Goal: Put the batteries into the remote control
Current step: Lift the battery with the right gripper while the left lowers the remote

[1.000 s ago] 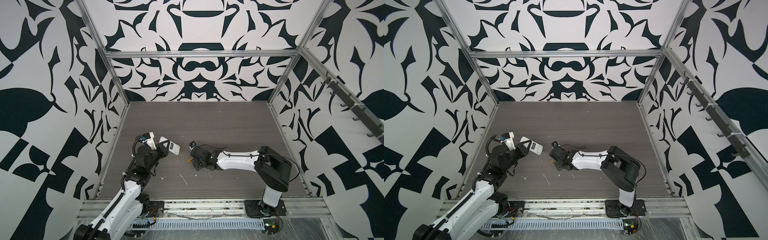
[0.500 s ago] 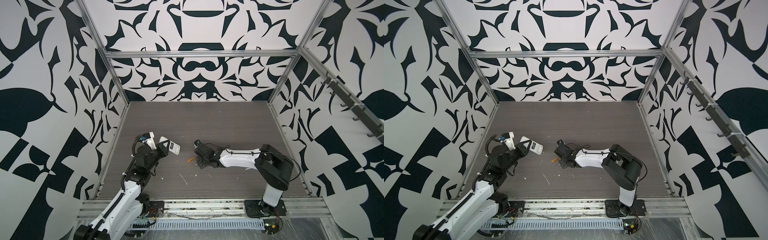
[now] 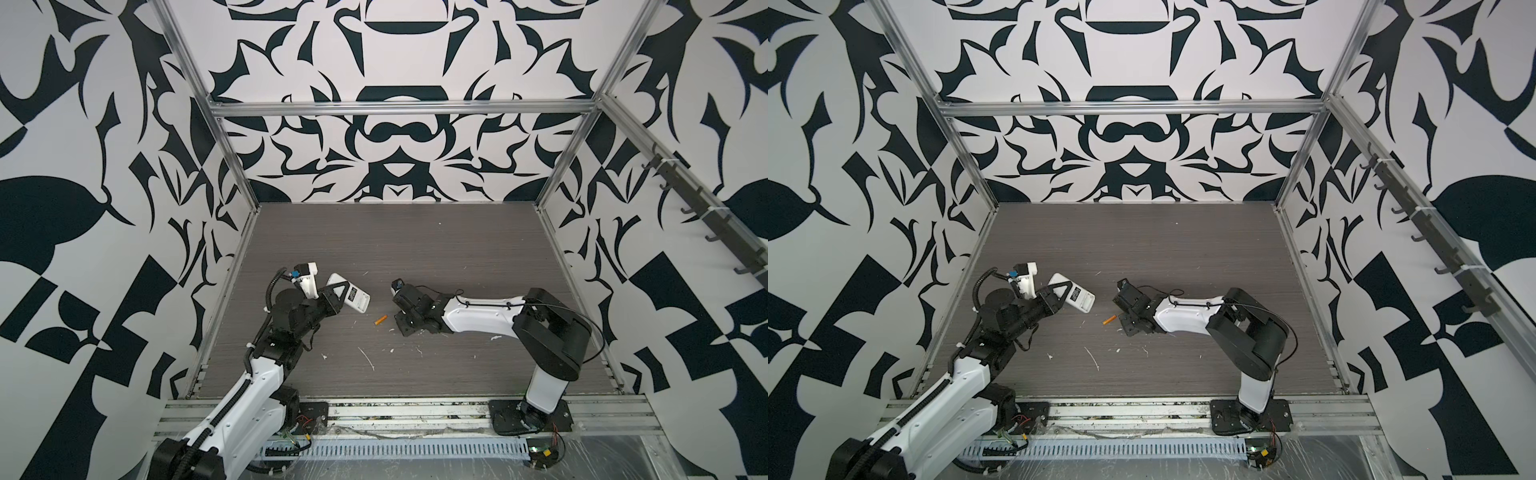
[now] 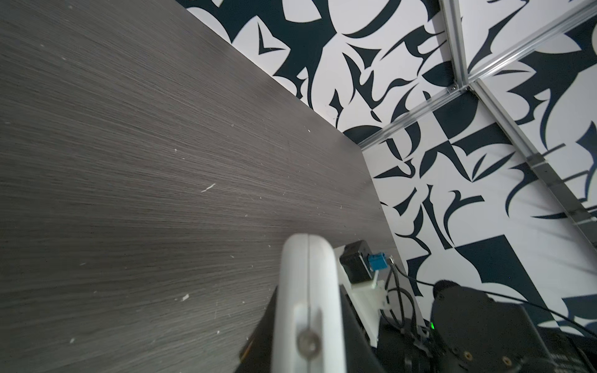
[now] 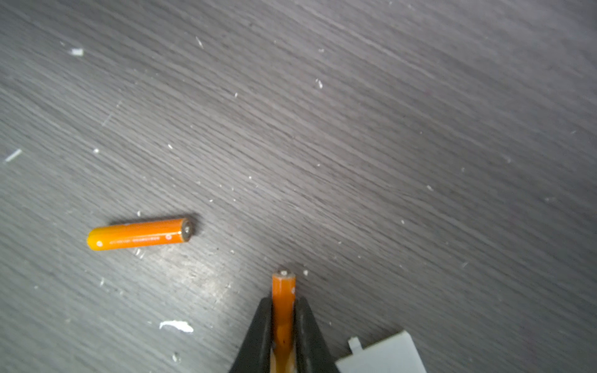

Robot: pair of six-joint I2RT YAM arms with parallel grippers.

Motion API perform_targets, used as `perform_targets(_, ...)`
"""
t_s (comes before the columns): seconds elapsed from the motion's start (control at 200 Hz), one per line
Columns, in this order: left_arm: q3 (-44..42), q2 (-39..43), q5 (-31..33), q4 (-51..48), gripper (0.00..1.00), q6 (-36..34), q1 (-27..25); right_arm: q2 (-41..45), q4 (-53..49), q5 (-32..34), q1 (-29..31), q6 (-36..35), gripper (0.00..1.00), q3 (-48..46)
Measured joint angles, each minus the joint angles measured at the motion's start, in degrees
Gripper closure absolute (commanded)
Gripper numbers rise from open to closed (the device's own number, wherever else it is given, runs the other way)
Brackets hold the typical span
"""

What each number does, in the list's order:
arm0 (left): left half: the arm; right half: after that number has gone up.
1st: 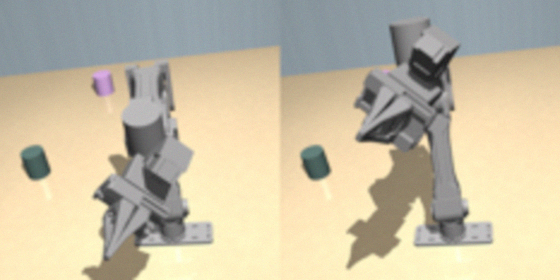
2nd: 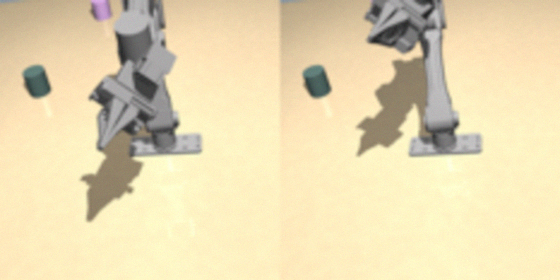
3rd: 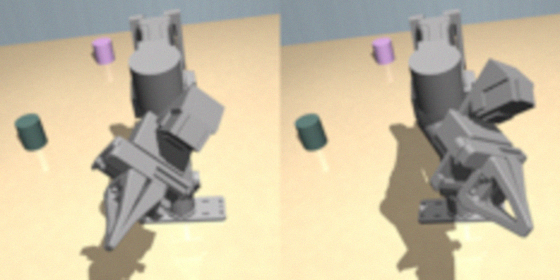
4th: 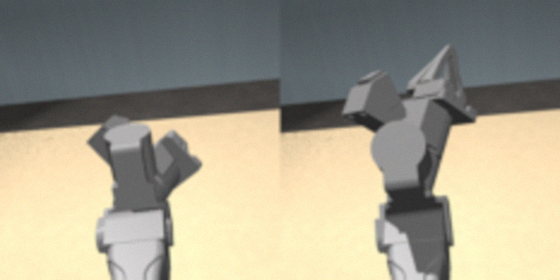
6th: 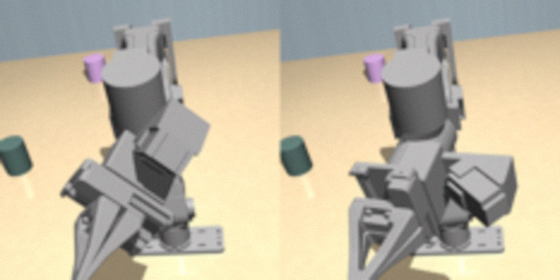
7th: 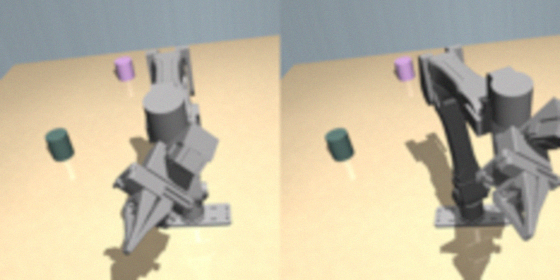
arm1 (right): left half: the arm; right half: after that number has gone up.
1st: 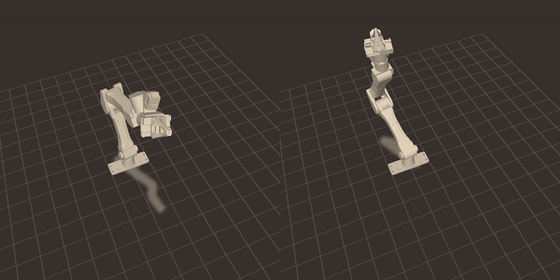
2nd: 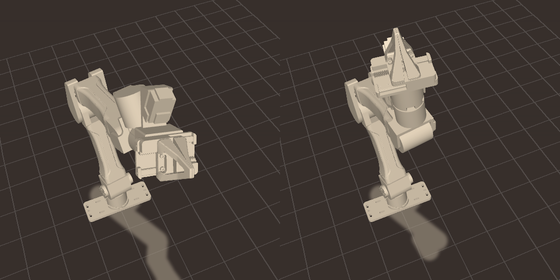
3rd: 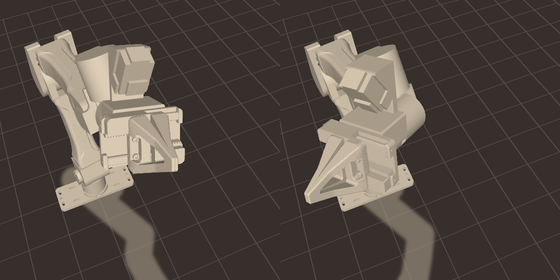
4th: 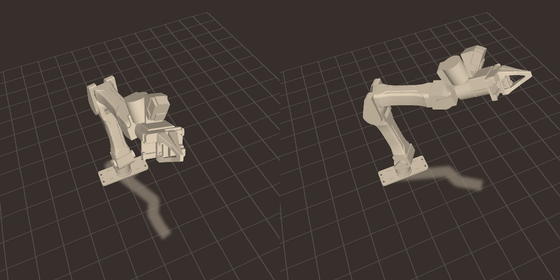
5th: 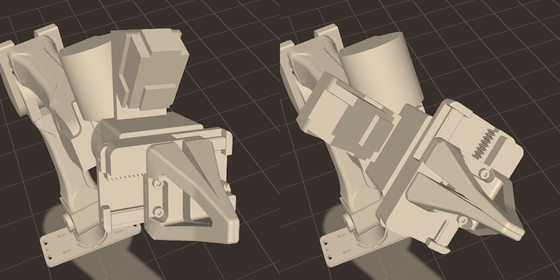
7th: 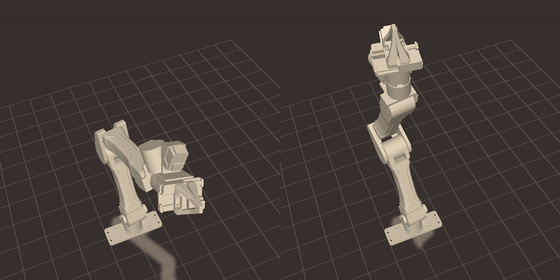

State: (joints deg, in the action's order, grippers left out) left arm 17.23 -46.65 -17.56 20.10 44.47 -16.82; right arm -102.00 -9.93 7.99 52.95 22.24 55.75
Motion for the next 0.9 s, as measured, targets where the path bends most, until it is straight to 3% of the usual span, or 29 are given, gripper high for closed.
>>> perform_targets(0.675,-2.08,1.75,-5.7,1.81,0.93,0.98,-0.17,4.24,0.61,-1.2,-0.52,0.04,0.99,-3.52)
perform_targets(0.785,-5.09,1.97,-4.63,2.45,0.93,3.39,-2.16,5.18,0.79,-1.4,-0.59,0.04,1.0,-3.87)
perform_targets(0.9,-8.76,2.12,-0.39,2.93,0.91,6.14,-7.61,6.38,1.2,-1.77,-0.63,0.07,1.0,-4.02)
